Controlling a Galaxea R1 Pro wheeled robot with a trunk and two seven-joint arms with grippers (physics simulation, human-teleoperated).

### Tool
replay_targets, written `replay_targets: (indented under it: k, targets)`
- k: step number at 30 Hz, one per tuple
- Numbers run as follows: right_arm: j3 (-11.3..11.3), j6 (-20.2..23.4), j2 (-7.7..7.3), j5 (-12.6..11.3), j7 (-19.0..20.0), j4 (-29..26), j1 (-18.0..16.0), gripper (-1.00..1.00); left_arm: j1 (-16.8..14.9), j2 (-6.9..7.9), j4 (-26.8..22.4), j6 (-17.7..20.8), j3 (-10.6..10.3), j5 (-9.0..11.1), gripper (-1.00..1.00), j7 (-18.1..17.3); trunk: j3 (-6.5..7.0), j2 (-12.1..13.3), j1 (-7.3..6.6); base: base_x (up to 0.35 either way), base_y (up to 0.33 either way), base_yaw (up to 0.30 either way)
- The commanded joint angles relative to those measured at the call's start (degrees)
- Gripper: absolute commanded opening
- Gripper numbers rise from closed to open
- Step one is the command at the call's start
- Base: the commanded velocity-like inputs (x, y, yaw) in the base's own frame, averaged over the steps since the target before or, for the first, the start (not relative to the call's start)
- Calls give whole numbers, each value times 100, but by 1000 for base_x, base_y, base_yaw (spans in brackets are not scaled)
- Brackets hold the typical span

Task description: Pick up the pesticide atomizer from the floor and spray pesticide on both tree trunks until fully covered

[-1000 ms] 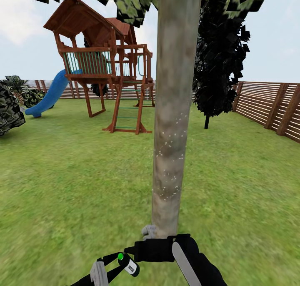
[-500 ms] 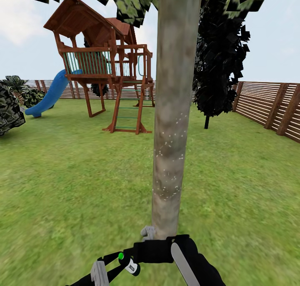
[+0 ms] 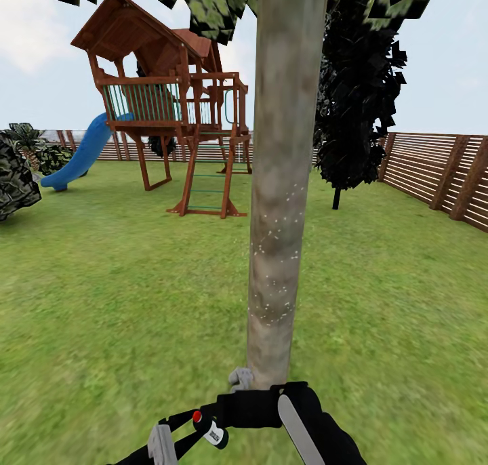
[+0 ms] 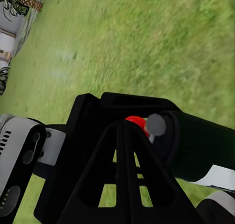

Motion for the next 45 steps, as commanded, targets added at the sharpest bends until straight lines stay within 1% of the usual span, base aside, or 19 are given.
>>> replay_targets:
  k: [1,9,11,13,14,15,17,19,23,24,28,31,35,36,38,39,41,43,45]
  targets:
    - [-5,25,0,8,16,-1,-5,-100,-10,5,5,-9,-24,63,-100,-17,-11,-12,4,0,0,0]
    - [-105,17,-57,-44,59,-95,-5,-100,-10,-3,86,-1,-18,83,-100,6,-11,-12,4,0,0,0]
    - [-332,20,-79,-44,74,-306,-6,-100,-10,-3,88,-1,-16,87,-100,12,-11,-12,4,0,0,0]
    - [-676,57,-129,-34,75,-717,5,-100,-10,-3,95,0,-15,89,-100,24,-11,-12,4,0,0,0]
    - [-788,71,-180,-35,76,-851,8,-100,-10,-3,96,2,-15,91,-100,34,-11,-12,4,0,0,0]
    - [-907,85,-310,-41,83,-1043,10,-100,-10,-3,106,5,-15,99,-100,51,-11,-12,4,0,0,0]
    - [-1003,101,-477,-49,93,-1288,16,-100,-10,-3,112,10,-12,112,-100,69,-11,-12,4,0,0,0]
    - [-1238,120,-578,-52,95,-1564,40,-100,-10,-3,115,31,3,129,-100,83,-11,-12,4,0,0,0]
    - [-1387,137,-616,-53,95,-1710,55,-100,-10,-3,162,67,27,175,-100,89,-11,-12,4,0,0,0]
    - [-1389,138,-617,-53,95,-1719,55,-100,-10,-3,190,71,31,215,-100,90,-11,-12,4,0,0,0]
    - [-1393,133,-618,-16,64,-1737,57,-100,-12,-3,237,91,48,603,-100,95,-11,-12,4,0,0,0]
    - [-1408,123,-624,34,2,-1736,60,-100,-12,-3,340,116,60,895,-100,250,-11,-12,4,0,0,0]
    - [-1422,49,-650,52,-737,-1733,72,-100,-17,-5,485,156,107,1146,-100,878,-11,-12,4,0,0,0]
    - [-1430,17,-664,56,-877,-1731,78,-100,-18,-4,524,185,244,1285,-100,1096,-11,-12,4,0,0,0]
    - [-1430,-135,-793,115,-970,-1712,81,-100,-15,-4,552,205,410,1438,-100,1245,-11,-12,4,0,0,0]
    - [-1431,-278,-930,230,-1005,-1698,90,-100,-16,-3,598,212,473,1494,-100,1322,-11,-12,4,0,0,0]
    - [-1457,-449,-1074,336,-1030,-1671,142,-100,-16,-3,649,216,521,1531,-100,1403,-11,-12,4,0,0,0]
    - [-1635,-704,-1186,387,-1038,-1559,218,-100,-15,-3,670,215,542,1547,-100,1438,-11,-12,4,0,0,0]
    - [-1710,-843,-1219,402,-1038,-1478,248,-100,-15,-3,676,212,546,1550,-100,1455,-11,-12,4,0,0,0]
